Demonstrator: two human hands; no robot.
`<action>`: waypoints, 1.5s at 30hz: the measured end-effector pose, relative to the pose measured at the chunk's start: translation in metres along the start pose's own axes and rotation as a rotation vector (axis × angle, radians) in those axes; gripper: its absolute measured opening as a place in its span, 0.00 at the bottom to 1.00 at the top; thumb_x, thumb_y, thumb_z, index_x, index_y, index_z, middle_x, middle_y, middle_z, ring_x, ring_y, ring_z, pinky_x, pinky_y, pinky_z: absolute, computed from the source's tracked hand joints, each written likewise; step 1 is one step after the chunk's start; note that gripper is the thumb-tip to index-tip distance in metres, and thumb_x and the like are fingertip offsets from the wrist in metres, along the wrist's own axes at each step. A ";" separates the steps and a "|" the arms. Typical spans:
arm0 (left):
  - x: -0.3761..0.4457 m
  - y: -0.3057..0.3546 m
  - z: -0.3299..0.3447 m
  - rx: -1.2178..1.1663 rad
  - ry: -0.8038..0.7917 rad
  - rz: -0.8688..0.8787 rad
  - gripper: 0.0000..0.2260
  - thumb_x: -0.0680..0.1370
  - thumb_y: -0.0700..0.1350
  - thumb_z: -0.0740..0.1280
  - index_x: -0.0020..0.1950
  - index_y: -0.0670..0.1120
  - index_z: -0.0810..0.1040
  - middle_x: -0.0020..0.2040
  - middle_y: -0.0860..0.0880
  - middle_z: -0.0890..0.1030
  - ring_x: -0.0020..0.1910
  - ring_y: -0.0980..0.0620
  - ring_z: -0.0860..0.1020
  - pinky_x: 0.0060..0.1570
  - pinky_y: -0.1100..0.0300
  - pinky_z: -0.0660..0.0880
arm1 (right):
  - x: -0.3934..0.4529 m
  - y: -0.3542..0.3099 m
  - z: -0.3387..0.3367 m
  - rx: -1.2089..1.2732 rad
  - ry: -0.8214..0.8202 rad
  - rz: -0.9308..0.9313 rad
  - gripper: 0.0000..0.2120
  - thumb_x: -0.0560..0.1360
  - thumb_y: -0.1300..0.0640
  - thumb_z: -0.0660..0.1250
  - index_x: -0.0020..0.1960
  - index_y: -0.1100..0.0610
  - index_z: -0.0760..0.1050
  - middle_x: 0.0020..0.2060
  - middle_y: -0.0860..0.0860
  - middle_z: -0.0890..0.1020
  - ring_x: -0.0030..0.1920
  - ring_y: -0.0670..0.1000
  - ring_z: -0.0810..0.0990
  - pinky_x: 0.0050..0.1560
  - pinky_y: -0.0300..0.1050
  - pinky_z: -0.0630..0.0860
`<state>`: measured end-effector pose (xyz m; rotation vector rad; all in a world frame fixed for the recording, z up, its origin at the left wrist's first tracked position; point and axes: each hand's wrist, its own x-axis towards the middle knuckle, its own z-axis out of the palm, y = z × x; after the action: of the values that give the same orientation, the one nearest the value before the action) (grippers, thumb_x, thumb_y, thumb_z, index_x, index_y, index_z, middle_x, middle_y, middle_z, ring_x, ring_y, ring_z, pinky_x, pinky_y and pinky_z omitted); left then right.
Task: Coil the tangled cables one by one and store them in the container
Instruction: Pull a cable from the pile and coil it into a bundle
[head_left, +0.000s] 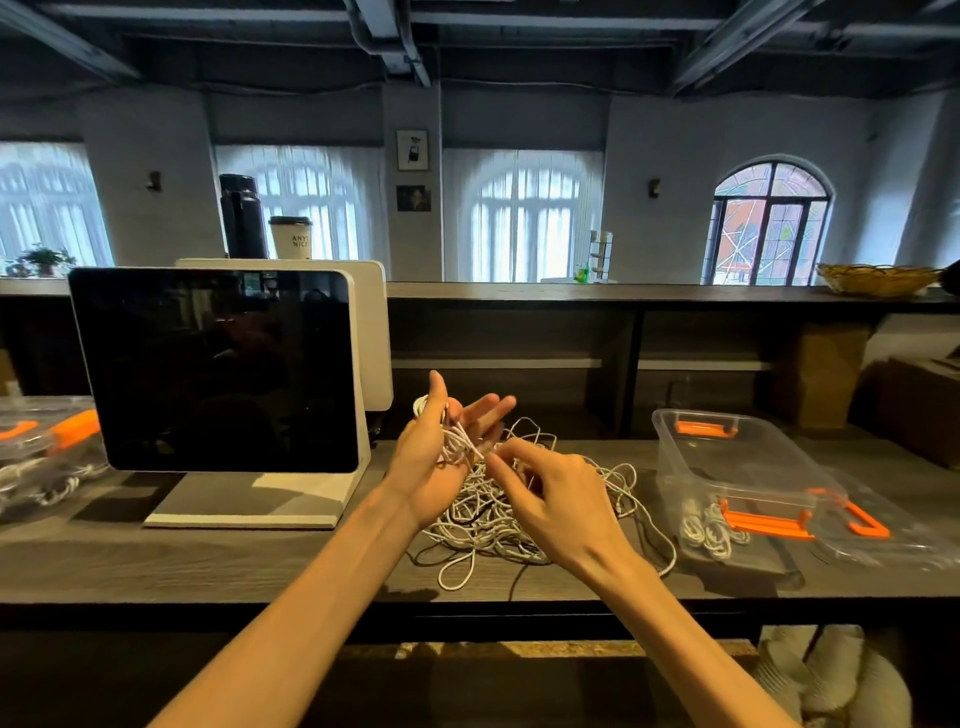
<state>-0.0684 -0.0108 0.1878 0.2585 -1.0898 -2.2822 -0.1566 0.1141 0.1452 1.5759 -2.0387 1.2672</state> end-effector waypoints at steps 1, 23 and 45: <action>0.000 0.000 0.002 -0.056 -0.019 -0.014 0.11 0.83 0.57 0.61 0.48 0.51 0.74 0.40 0.43 0.83 0.52 0.42 0.85 0.61 0.46 0.78 | 0.000 0.001 0.002 -0.016 -0.004 -0.003 0.08 0.83 0.44 0.63 0.52 0.43 0.81 0.30 0.45 0.80 0.32 0.46 0.77 0.35 0.41 0.73; 0.018 0.010 -0.011 0.751 0.045 0.110 0.22 0.80 0.61 0.64 0.40 0.43 0.77 0.38 0.42 0.84 0.33 0.54 0.79 0.37 0.61 0.74 | 0.053 0.003 -0.030 0.325 -0.116 -0.024 0.10 0.83 0.52 0.66 0.50 0.55 0.84 0.40 0.47 0.85 0.41 0.48 0.81 0.42 0.43 0.76; 0.015 0.008 -0.012 0.306 -0.335 -0.134 0.24 0.82 0.58 0.62 0.31 0.47 0.64 0.19 0.52 0.63 0.16 0.58 0.61 0.20 0.66 0.54 | 0.055 0.016 -0.015 0.459 -0.054 0.125 0.15 0.80 0.45 0.68 0.46 0.56 0.81 0.31 0.49 0.80 0.32 0.46 0.78 0.35 0.39 0.75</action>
<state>-0.0722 -0.0309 0.1872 0.0689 -1.6427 -2.3226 -0.1955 0.0903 0.1834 1.6979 -2.0011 1.8635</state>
